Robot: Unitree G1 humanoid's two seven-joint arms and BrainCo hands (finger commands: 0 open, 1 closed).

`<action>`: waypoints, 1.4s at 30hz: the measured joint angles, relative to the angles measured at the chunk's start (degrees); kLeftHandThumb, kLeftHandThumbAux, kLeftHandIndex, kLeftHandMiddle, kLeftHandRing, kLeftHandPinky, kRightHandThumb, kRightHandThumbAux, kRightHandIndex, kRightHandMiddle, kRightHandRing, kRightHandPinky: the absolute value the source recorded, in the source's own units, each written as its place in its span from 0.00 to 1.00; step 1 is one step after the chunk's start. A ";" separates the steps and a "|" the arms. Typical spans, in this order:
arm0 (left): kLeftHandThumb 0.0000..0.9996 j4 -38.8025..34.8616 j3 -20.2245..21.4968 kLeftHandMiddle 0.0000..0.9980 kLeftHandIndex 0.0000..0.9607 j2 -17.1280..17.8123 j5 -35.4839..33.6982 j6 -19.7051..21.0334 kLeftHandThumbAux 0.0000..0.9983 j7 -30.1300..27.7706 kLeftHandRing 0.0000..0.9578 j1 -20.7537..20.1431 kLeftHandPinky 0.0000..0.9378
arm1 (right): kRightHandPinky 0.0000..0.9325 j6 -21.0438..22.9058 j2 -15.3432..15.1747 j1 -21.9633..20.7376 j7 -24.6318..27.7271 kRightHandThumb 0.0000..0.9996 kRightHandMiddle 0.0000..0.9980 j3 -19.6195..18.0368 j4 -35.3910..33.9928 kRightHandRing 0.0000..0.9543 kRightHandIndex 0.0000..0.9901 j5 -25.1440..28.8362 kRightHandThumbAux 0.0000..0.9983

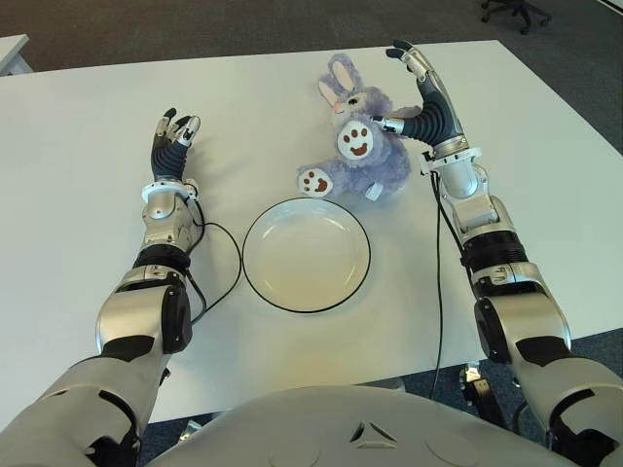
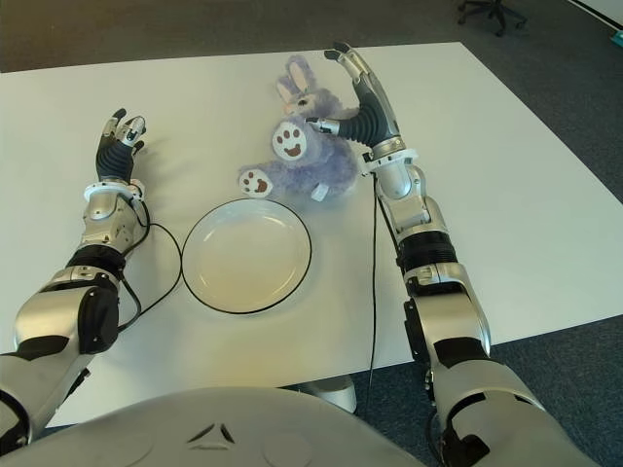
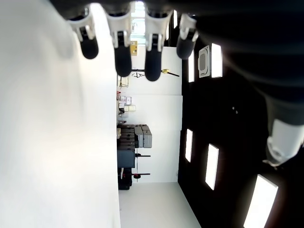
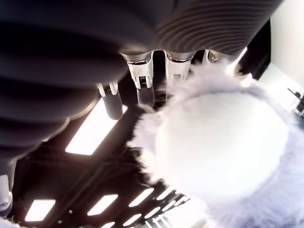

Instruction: Put the doll into the plate.

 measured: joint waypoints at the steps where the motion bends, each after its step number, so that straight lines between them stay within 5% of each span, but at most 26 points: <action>1: 0.00 -0.05 0.01 0.18 0.09 0.00 -0.03 -0.01 0.52 0.00 0.15 0.03 0.07 | 0.09 0.21 -0.01 0.07 0.02 0.01 0.08 0.02 -0.21 0.07 0.11 -0.01 0.50; 14: 0.00 -0.80 0.29 0.18 0.09 -0.02 -0.31 -0.51 0.52 -0.23 0.15 0.52 0.07 | 0.16 2.37 -0.71 1.62 0.75 0.07 0.10 0.69 -2.06 0.11 0.11 -0.72 0.50; 25: 0.00 -1.33 0.45 0.18 0.09 -0.01 -0.57 -0.55 0.52 -0.85 0.15 0.90 0.08 | 0.08 4.20 -1.52 1.82 0.40 0.13 0.07 1.75 -3.52 0.07 0.10 -3.67 0.48; 42: 0.00 -1.82 0.59 0.18 0.09 0.02 -0.91 -0.84 0.51 -0.85 0.16 1.29 0.07 | 0.11 4.75 -1.98 1.82 -0.10 0.12 0.11 2.54 -4.00 0.09 0.10 -5.16 0.48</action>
